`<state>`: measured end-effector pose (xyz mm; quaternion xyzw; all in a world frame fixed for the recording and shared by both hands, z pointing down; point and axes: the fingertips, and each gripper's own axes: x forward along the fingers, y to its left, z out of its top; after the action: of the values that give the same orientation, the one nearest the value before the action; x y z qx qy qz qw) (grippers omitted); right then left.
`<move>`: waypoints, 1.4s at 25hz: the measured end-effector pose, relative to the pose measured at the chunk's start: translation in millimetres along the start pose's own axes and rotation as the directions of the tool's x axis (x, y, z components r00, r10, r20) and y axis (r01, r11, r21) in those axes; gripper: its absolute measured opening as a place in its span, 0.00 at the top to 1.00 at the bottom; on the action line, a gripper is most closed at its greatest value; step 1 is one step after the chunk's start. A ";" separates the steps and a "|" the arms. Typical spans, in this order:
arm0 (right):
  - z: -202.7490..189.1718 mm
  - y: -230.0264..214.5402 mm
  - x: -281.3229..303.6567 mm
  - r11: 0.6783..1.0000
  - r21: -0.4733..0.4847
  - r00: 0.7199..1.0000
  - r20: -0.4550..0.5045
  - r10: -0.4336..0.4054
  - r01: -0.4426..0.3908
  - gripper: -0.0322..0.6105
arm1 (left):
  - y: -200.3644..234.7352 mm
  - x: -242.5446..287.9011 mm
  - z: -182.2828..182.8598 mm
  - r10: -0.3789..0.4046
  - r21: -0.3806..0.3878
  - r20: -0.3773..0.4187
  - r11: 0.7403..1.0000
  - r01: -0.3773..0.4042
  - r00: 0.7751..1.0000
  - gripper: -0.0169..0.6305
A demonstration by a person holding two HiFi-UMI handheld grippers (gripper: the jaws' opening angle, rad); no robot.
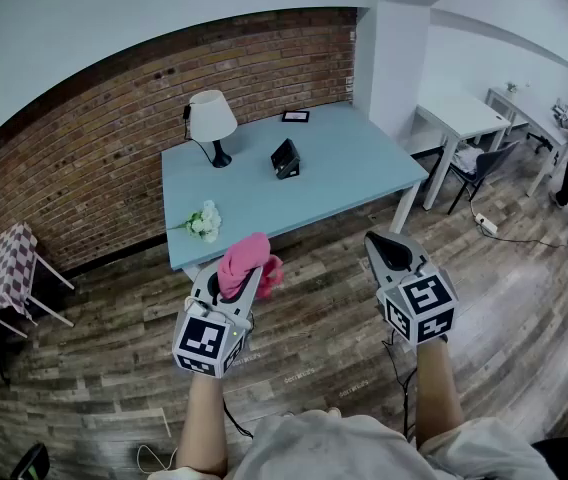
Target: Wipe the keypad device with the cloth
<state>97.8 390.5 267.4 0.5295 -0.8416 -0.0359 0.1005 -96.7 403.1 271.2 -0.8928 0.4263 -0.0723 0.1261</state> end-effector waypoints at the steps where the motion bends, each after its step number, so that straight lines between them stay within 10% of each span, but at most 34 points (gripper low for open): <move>1: -2.4 -0.5 1.1 1.000 0.000 1.000 -0.002 0.003 -0.003 0.93 | -0.6 1.0 -1.0 0.003 0.001 -0.001 1.000 -0.003 1.000 0.77; 35: -43.5 -64.9 58.8 0.997 0.045 0.998 -0.004 0.059 -0.059 0.93 | -4.5 72.7 -45.1 0.088 -0.032 -0.098 0.995 -0.092 0.991 0.77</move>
<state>139.6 311.3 306.8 0.5065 -0.8572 -0.0123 0.0919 -58.5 341.8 317.3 -0.8703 0.4730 -0.1021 0.0923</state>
